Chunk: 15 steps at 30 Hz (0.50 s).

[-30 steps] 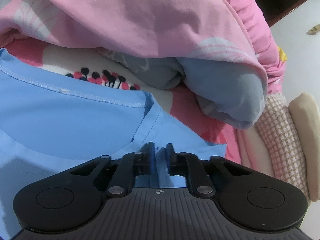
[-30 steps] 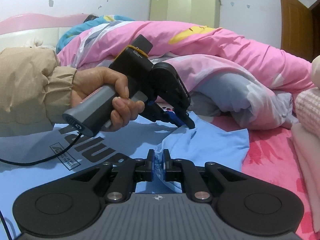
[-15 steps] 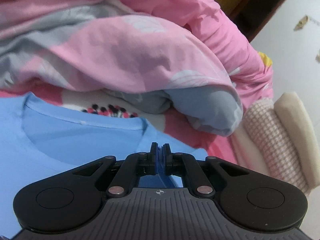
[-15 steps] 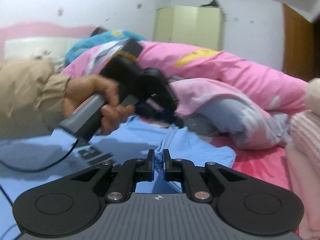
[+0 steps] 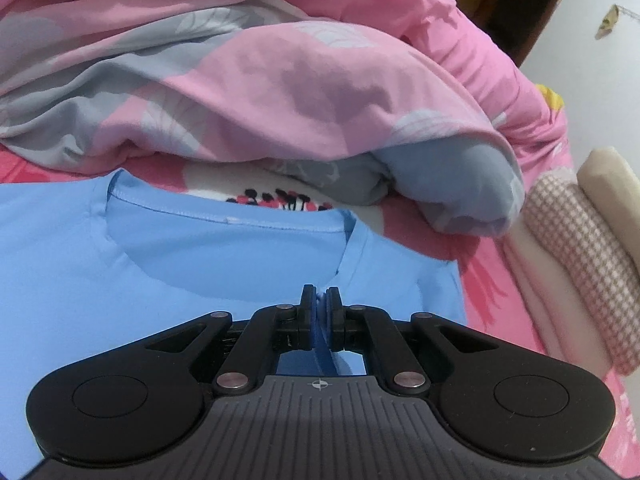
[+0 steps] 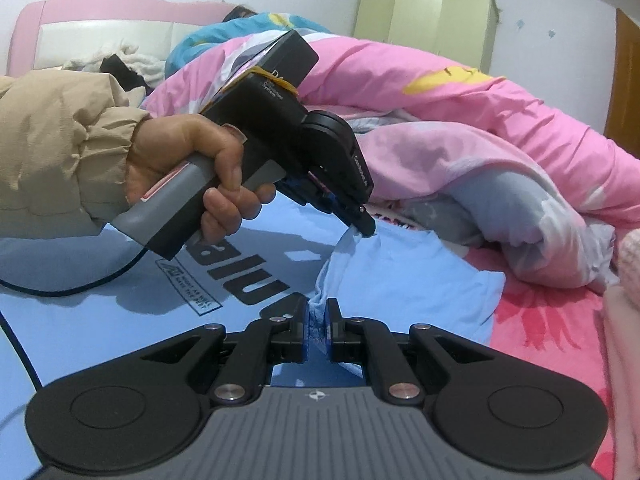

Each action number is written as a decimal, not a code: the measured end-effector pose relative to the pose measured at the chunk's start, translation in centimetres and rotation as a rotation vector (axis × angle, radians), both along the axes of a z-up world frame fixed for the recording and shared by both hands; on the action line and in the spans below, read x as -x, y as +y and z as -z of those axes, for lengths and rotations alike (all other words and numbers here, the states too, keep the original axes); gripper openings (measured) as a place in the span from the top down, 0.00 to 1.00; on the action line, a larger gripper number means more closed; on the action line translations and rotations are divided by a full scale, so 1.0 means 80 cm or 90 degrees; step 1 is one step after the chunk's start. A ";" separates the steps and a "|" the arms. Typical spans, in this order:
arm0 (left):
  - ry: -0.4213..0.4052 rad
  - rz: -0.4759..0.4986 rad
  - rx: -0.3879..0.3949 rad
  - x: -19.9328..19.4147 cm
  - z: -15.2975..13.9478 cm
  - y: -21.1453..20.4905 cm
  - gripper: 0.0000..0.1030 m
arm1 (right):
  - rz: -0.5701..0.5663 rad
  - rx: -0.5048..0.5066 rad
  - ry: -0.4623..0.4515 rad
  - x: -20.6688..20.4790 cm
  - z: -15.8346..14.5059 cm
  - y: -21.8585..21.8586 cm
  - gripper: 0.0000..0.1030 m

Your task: Fold clothes

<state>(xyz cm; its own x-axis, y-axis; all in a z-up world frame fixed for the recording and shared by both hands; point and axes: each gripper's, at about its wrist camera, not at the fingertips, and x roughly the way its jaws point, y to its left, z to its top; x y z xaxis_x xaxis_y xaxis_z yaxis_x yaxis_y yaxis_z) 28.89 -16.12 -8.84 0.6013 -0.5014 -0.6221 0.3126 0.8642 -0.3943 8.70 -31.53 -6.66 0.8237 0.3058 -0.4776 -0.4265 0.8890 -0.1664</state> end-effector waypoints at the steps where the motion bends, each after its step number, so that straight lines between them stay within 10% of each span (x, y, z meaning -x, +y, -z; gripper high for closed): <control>1: 0.002 0.000 -0.001 -0.001 0.002 0.000 0.97 | -0.001 0.000 0.001 0.000 0.000 0.000 0.93; 7: 0.015 -0.003 -0.008 -0.006 0.007 0.006 0.95 | -0.018 -0.031 0.031 -0.002 0.001 -0.006 0.88; 11: 0.033 -0.016 0.002 -0.005 0.010 0.023 0.91 | -0.072 -0.053 0.081 -0.002 0.008 0.000 0.52; 15: -0.004 -0.052 0.009 0.012 0.001 0.043 0.90 | -0.105 -0.048 0.086 0.004 0.010 0.008 0.51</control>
